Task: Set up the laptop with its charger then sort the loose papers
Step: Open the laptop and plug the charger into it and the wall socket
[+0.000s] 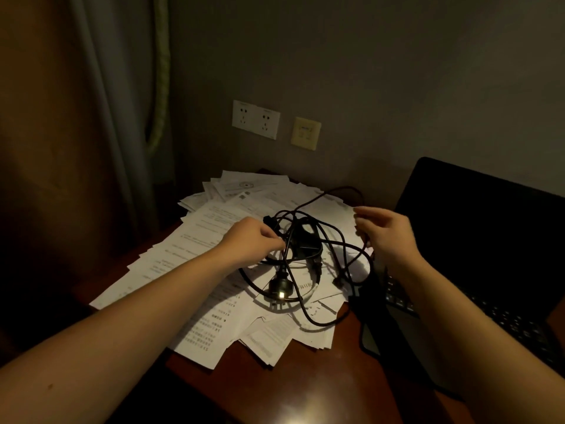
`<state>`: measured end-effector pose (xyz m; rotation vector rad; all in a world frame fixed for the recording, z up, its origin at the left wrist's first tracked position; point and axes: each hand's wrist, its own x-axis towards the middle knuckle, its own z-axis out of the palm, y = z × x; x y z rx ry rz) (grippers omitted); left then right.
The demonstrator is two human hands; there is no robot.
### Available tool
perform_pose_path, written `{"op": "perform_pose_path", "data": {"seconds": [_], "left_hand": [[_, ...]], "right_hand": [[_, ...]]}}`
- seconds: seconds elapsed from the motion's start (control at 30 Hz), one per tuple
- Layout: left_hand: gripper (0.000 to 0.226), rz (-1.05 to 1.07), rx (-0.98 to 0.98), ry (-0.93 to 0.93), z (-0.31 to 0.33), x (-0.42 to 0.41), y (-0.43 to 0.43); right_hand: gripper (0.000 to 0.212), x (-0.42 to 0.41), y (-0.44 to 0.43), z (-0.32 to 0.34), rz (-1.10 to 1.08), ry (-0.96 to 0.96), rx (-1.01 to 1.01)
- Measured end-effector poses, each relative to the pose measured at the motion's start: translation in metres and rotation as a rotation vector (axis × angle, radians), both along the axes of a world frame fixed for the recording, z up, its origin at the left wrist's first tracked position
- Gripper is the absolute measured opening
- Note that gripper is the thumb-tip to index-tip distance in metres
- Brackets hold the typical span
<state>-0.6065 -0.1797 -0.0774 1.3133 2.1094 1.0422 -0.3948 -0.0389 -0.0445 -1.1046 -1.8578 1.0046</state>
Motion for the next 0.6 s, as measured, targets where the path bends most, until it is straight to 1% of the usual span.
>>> {"op": "perform_pose_path", "data": {"seconds": [0.07, 0.17, 0.27, 0.37, 0.43, 0.53, 0.6], "left_hand": [[0.013, 0.000, 0.018, 0.001, 0.001, 0.001, -0.001], [0.014, 0.001, 0.051, -0.019, 0.003, -0.001, -0.005], [0.016, 0.004, 0.098, -0.043, 0.007, -0.001, -0.007], [0.016, 0.079, 0.179, -0.032, 0.011, -0.001, -0.004], [0.015, 0.123, 0.206, 0.046, 0.014, -0.005, 0.001], [0.050, 0.041, 0.102, 0.198, 0.021, -0.015, 0.011], [0.061, -0.055, 0.032, 0.203, 0.026, -0.017, 0.017]], "right_hand": [[0.023, 0.001, -0.004, 0.010, -0.007, 0.066, 0.047], [0.032, 0.002, -0.009, 0.025, -0.034, 0.199, 0.114], [0.043, -0.001, -0.012, 0.036, -0.047, 0.328, 0.089], [0.040, -0.002, -0.018, 0.045, -0.019, 0.370, 0.063], [0.038, -0.002, -0.023, 0.050, -0.011, 0.402, 0.075], [0.036, -0.001, -0.028, 0.060, -0.016, 0.471, 0.064], [0.038, 0.001, -0.030, 0.066, -0.022, 0.505, 0.030]]}}
